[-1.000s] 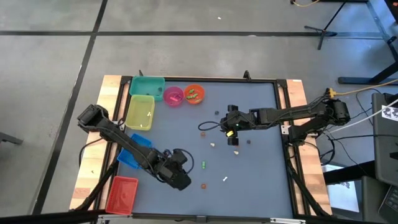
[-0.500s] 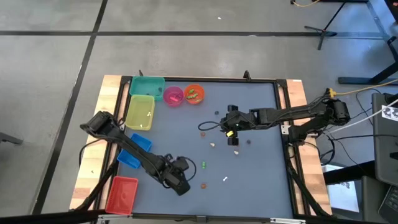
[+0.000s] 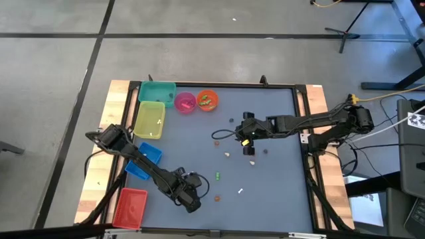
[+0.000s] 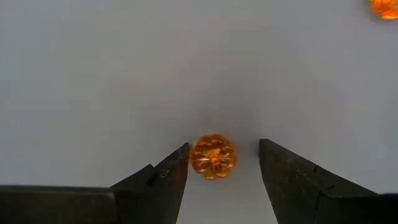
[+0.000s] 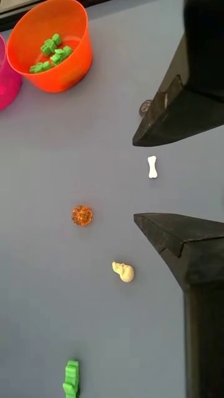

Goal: Sort Halloween decoration
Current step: Put the orange pumpkin toy into the red bin

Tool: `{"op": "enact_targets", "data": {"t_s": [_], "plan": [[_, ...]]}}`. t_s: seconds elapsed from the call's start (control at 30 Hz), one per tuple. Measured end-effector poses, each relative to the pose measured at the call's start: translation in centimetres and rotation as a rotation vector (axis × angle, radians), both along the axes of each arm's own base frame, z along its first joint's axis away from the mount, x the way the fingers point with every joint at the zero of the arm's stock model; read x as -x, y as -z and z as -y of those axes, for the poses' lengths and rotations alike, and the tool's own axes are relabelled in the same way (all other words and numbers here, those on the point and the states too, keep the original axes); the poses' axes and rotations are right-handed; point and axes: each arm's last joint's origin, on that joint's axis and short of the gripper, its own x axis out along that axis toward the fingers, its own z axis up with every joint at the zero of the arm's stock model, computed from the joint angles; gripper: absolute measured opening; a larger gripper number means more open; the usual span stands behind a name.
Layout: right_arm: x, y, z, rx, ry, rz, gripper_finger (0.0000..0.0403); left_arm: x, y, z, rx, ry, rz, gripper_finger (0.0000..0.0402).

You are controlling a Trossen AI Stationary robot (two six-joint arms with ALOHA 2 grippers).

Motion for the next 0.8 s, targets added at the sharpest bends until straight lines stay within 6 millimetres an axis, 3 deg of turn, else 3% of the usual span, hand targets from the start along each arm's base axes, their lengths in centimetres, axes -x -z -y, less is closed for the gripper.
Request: {"op": "enact_targets", "data": {"t_s": [0.33, 0.8], "plan": [[0.00, 0.00, -0.01, 0.000, 0.000, 0.000, 0.0184, 0.09, 0.30, -0.01, -0.012, 0.001, -0.018, 0.0177], [0.00, 0.00, -0.01, 0.000, 0.000, 0.000, 0.0184, 0.13, 0.35, -0.05, -0.014, -0.001, -0.025, 0.0133]]}}
